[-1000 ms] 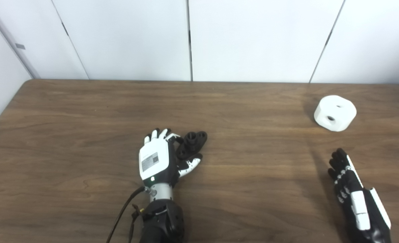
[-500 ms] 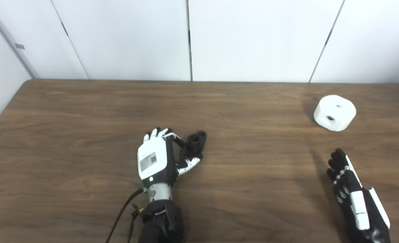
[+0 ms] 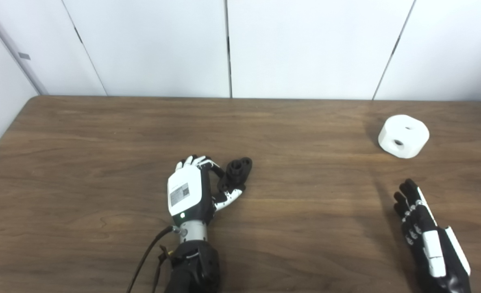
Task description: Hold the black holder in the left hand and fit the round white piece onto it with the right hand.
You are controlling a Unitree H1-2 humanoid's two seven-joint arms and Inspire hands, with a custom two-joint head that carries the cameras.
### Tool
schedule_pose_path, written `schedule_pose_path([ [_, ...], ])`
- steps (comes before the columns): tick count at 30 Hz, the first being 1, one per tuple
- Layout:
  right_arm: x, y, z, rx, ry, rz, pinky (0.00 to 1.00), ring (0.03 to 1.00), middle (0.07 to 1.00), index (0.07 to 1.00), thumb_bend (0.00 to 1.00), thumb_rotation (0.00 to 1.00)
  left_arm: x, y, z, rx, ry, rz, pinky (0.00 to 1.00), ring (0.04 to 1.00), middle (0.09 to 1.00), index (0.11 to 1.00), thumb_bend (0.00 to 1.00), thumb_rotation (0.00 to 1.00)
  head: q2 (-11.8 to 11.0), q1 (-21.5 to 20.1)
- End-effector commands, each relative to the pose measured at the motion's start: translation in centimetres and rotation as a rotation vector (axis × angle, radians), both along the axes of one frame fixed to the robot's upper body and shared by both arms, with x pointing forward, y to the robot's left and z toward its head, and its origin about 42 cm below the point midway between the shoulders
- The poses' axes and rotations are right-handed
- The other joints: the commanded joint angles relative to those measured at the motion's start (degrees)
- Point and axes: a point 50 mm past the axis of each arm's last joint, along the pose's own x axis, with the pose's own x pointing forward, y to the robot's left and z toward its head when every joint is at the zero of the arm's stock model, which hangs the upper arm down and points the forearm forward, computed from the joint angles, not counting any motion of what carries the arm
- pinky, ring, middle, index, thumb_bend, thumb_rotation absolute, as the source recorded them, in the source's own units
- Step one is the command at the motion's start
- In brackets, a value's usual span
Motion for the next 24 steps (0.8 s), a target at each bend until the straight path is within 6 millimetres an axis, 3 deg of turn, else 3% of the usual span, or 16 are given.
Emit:
schedule_pose_path([
  [1, 0.4, 0.3, 0.5, 0.009, -0.043, 0.003, 1.00, 0.983, 0.994, 1.000, 0.62, 0.96, -0.6, -0.2, 0.3, -0.010, 0.023, -0.124, 0.93, 0.899, 0.810, 0.490, 0.51, 0.05, 0.08, 0.03],
  [12, 0.4, 0.7, 0.9, -0.008, -0.031, -0.002, 1.00, 1.000, 0.983, 1.000, 0.61, 0.98, -3.7, 3.7, 3.0, -0.036, 0.167, -0.370, 0.82, 0.894, 0.813, 0.489, 0.51, 0.05, 0.62, -1.69],
  [24, 0.4, 1.0, 1.4, 0.011, -0.032, -0.001, 1.00, 0.995, 0.994, 1.000, 0.58, 0.98, -6.1, 6.0, 4.1, -0.102, 0.272, -0.602, 0.78, 0.907, 0.827, 0.489, 0.51, 0.04, 1.27, -3.17],
])
